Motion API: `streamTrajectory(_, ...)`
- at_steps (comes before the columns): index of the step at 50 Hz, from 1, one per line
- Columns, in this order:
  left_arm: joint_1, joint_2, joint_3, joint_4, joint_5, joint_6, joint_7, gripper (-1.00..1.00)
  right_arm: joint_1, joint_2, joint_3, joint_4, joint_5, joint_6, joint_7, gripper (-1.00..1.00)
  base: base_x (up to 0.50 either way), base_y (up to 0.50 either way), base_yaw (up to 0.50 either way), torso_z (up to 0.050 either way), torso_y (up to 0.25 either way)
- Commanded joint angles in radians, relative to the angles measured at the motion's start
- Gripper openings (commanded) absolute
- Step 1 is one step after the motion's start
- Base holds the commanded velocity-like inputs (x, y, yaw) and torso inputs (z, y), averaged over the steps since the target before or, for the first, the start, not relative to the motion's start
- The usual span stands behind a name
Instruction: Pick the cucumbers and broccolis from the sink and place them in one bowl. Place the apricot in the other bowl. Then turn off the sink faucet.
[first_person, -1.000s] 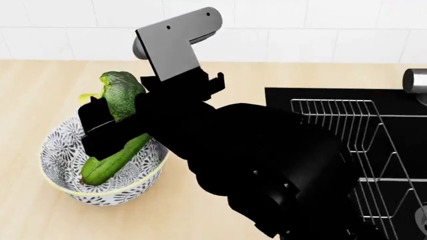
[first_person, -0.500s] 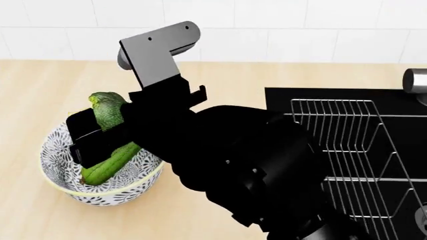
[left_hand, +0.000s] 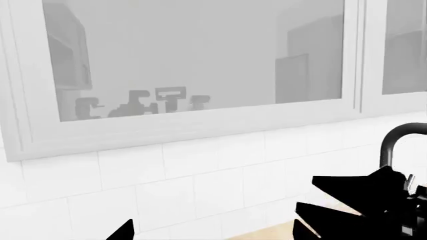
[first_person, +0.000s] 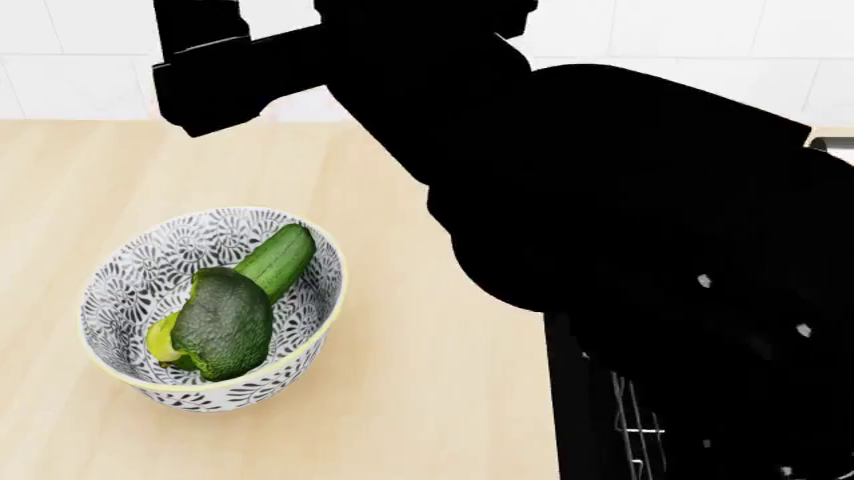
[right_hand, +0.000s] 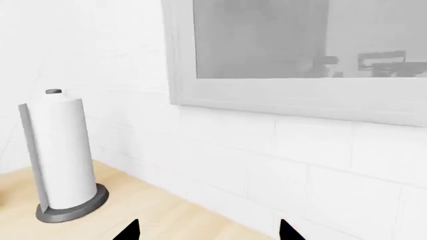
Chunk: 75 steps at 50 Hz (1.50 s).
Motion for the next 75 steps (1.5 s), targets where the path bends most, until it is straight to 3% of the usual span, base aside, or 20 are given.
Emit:
streamTrajectory(1, 0.033, 0.02, -0.028, 0.009, 0.027, 0.027, 0.038, 1.0, 0.024, 0.092, 0.198, -0.269, 0.205, 0.085, 0.227, 1.0, 0.0, 0.0, 0.0, 0.0, 0.0)
streamTrajectory(8, 0.08, 0.033, -0.04, 0.056, 0.052, 0.057, 0.024, 1.0, -0.011, 0.245, 0.293, -0.434, 0.512, 0.138, 0.461, 1.0, 0.0, 0.0, 0.0, 0.0, 0.0)
streamTrajectory(20, 0.154, 0.044, -0.052, 0.089, 0.096, 0.081, 0.046, 1.0, 0.073, 0.531, 0.395, -0.569, 0.915, 0.019, 0.743, 1.0, 0.0, 0.0, 0.0, 0.0, 0.0)
streamTrajectory(24, 0.161, 0.051, -0.047, 0.094, 0.104, 0.083, 0.049, 1.0, 0.11, 0.641, 0.431, -0.566, 0.996, 0.004, 0.776, 1.0, 0.0, 0.0, 0.0, 0.0, 0.0)
streamTrajectory(31, 0.16, 0.044, -0.05, 0.104, 0.092, 0.086, 0.04, 1.0, 0.047, 0.74, 0.53, -0.532, 1.006, 0.052, 0.744, 1.0, 0.0, 0.0, 0.0, 0.0, 0.0)
streamTrajectory(39, 0.19, 0.048, -0.054, 0.107, 0.126, 0.096, 0.049, 1.0, 0.009, 0.787, 0.572, -0.511, 1.001, 0.081, 0.734, 1.0, 0.0, 0.0, 0.0, 0.0, 0.0)
streamTrajectory(57, 0.186, 0.045, -0.035, 0.119, 0.127, 0.085, 0.028, 1.0, 0.185, 0.852, 0.403, -0.429, 0.996, 0.113, 0.724, 1.0, 0.0, 0.0, 0.0, 0.0, 0.0)
streamTrajectory(69, 0.124, 0.039, 0.032, 0.084, 0.066, 0.031, -0.044, 1.0, 0.185, 0.847, 0.395, -0.415, 0.983, 0.111, 0.714, 1.0, 0.0, 0.0, 0.0, 0.0, 0.0)
streamTrajectory(75, 0.094, 0.034, 0.019, 0.139, 0.147, 0.014, -0.011, 1.0, 0.242, 0.854, 0.349, -0.399, 0.992, 0.118, 0.715, 1.0, 0.0, 0.0, 0.0, 0.004, -0.003)
